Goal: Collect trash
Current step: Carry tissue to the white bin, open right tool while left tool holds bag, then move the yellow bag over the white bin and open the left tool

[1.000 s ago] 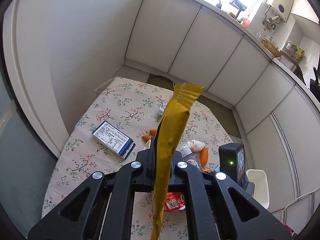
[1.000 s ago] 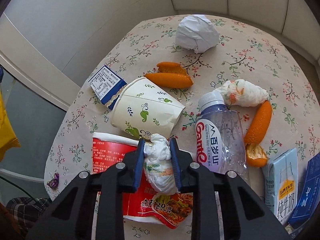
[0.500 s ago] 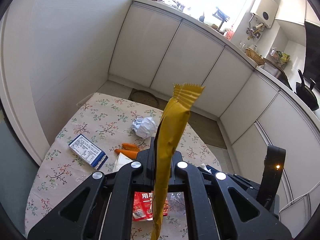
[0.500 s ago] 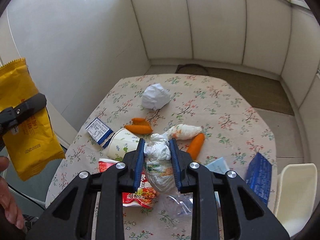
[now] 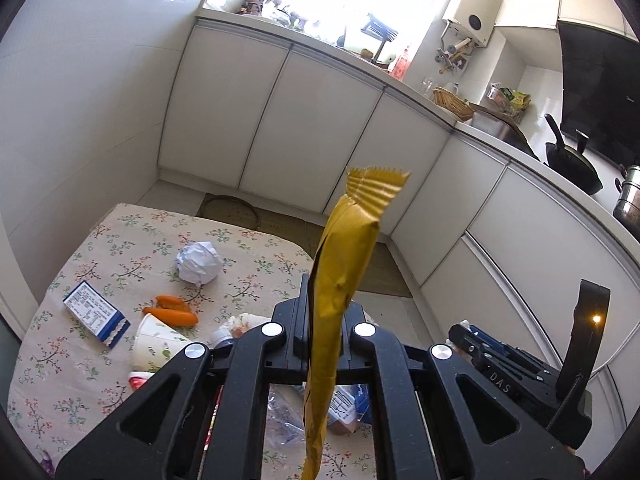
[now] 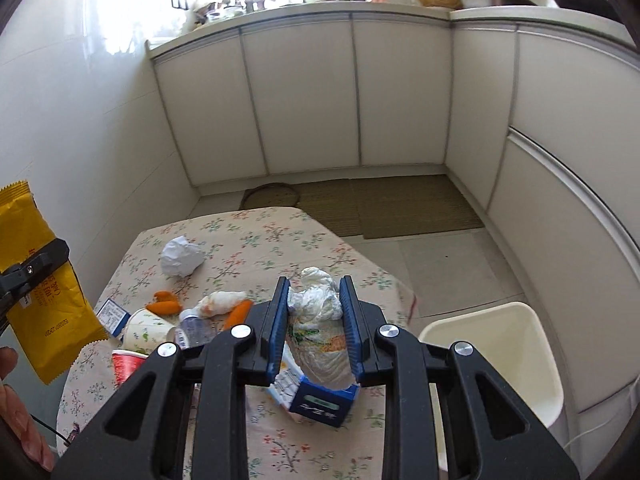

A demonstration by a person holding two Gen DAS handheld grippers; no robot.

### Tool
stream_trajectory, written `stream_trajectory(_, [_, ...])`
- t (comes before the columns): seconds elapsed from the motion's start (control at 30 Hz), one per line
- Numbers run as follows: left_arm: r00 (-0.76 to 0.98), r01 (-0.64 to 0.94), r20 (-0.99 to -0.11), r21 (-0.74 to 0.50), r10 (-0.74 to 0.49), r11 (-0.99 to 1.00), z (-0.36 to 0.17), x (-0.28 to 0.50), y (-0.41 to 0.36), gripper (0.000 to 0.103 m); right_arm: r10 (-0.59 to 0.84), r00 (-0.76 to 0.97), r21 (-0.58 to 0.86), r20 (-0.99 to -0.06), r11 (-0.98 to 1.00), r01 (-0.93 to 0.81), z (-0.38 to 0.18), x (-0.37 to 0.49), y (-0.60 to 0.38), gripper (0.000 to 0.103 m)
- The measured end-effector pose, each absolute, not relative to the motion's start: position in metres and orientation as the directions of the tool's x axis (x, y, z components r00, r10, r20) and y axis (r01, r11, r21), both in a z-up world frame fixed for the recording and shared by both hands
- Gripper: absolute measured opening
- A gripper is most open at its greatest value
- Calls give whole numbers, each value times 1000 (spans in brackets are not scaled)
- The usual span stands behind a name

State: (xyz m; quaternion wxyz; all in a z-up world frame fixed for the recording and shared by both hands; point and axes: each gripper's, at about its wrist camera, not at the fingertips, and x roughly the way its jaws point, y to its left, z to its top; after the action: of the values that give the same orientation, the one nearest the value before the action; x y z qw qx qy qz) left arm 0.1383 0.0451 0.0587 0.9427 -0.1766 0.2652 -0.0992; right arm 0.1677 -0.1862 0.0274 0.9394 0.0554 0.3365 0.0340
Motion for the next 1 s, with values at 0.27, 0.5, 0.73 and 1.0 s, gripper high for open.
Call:
stream_trajectory(0.27, [811,182,-476,-347,-341,920,51,145,-12,6,-64,769,110,-636,979,172,21,148,-270,26])
stream_trajectory(0.5, [773,236,-505,-334,-384,913,40,152,-57,6,-192,689,96,-698,929,357,-6,139,-337,26])
stream_trajectory(0.73, [702,320,-554,-315,-447,894,22,158,-110,6,-225,623,108,-749,886,450,-30,130,-381,60])
stream_trajectory(1.0, [625,410,-601,-290,-498,865,2,161,-164,7,-315,615,82,-723,844,529,-30,102,-425,84])
